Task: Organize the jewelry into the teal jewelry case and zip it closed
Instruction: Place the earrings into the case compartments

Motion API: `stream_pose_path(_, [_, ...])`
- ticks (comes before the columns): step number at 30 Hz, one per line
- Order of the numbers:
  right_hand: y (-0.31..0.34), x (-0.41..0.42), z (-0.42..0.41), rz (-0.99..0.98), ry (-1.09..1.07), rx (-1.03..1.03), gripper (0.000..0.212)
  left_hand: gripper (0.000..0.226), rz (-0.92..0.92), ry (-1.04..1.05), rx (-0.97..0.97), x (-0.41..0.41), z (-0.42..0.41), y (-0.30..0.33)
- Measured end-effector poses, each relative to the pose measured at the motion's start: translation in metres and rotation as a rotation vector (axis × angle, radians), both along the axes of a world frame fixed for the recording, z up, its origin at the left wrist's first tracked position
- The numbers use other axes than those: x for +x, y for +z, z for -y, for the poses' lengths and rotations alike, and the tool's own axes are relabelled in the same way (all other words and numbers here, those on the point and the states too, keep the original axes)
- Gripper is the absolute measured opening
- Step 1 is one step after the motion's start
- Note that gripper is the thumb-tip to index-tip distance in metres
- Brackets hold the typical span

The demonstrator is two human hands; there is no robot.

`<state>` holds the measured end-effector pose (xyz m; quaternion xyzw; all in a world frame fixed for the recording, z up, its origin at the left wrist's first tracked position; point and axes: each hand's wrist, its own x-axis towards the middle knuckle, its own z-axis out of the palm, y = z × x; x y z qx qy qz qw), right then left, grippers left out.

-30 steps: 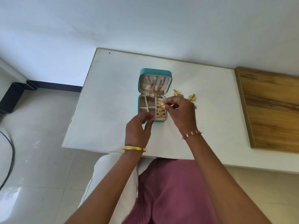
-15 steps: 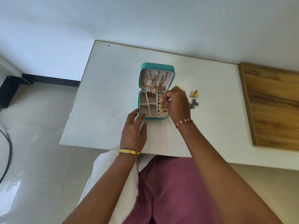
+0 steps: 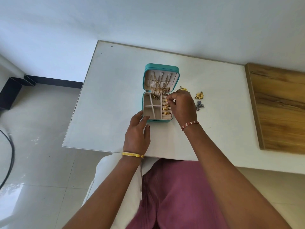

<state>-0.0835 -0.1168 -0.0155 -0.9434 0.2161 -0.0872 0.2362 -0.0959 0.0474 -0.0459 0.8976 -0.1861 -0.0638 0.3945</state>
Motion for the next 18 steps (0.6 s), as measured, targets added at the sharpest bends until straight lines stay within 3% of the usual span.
stream_pose_path(6, [0.004,0.001,-0.002,-0.085,0.104,-0.131,0.020,0.034,-0.003,0.006,-0.012,0.000,-0.001,-0.001])
stream_pose_path(13, [0.000,-0.011,-0.012,-0.091,0.184,-0.285,0.041,0.033,0.001,0.007,-0.014,0.000,-0.001,0.000])
stream_pose_path(16, [0.007,-0.010,-0.015,-0.119,0.149,-0.259,0.034,0.034,0.005,0.011,-0.012,-0.002,0.000,0.001])
stream_pose_path(18, [0.011,-0.013,-0.021,-0.037,0.057,-0.245,0.018,0.035,0.005,0.033,-0.027,-0.002,0.000,0.002])
